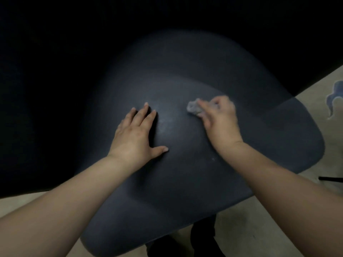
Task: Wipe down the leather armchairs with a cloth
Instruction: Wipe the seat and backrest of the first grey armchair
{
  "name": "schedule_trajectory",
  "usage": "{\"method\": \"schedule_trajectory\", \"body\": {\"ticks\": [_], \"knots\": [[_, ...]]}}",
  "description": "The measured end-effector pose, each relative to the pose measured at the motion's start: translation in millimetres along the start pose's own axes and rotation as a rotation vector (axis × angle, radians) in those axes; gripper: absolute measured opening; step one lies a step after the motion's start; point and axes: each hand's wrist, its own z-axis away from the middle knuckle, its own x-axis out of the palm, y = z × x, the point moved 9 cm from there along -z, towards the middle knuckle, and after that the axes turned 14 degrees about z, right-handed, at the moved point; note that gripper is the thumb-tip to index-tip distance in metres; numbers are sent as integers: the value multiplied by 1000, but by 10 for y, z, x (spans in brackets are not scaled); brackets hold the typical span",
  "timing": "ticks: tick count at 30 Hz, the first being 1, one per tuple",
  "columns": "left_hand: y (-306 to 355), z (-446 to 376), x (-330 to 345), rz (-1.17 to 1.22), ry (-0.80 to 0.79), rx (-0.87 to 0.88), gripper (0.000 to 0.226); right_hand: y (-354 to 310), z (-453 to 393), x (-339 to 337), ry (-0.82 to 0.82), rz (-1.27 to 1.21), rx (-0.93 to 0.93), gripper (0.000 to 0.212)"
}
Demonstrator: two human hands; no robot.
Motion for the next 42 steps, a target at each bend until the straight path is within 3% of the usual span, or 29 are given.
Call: {"method": "schedule_trajectory", "body": {"ticks": [2,6,10,12,16,18,20,22,23,27,28,32,37,42], "knots": [[13,-71,-15,-12,10,-27,109,151,-38,-70,35,-9,105,34],[103,-215,48,-31,-13,-36,110,-211,57,24,-122,13,-241,34],[251,-339,129,-44,-35,10,116,620,-342,-265,83,-1,203,32],[314,-403,190,-53,-65,11,119,671,-270,-248,94,5,249,37],[382,-485,267,-85,-93,-20,123,69,-64,30,-121,-61,-70,34],[390,-493,271,-86,-92,-22,123,119,-162,-54,-86,-21,-155,37],[386,-489,275,-84,-95,-20,123,625,-290,-247,70,-34,84,37],[387,-485,285,-83,-97,-23,122,887,-205,-314,124,-38,291,39],[393,-487,291,-85,-95,-22,122,775,-122,-263,103,-15,264,41],[388,-489,281,-91,-91,-24,123,60,69,-92,-71,-9,-194,36],[384,-490,282,-91,-91,-23,123,143,-6,-111,-63,16,-190,35],[394,-484,288,-89,-90,-17,124,744,-101,-287,90,-23,242,39],[381,-484,262,-64,-97,-26,123,61,166,-66,-64,-7,-141,37],[375,-455,248,-64,-100,-14,120,894,232,-371,128,-19,321,40]]}}
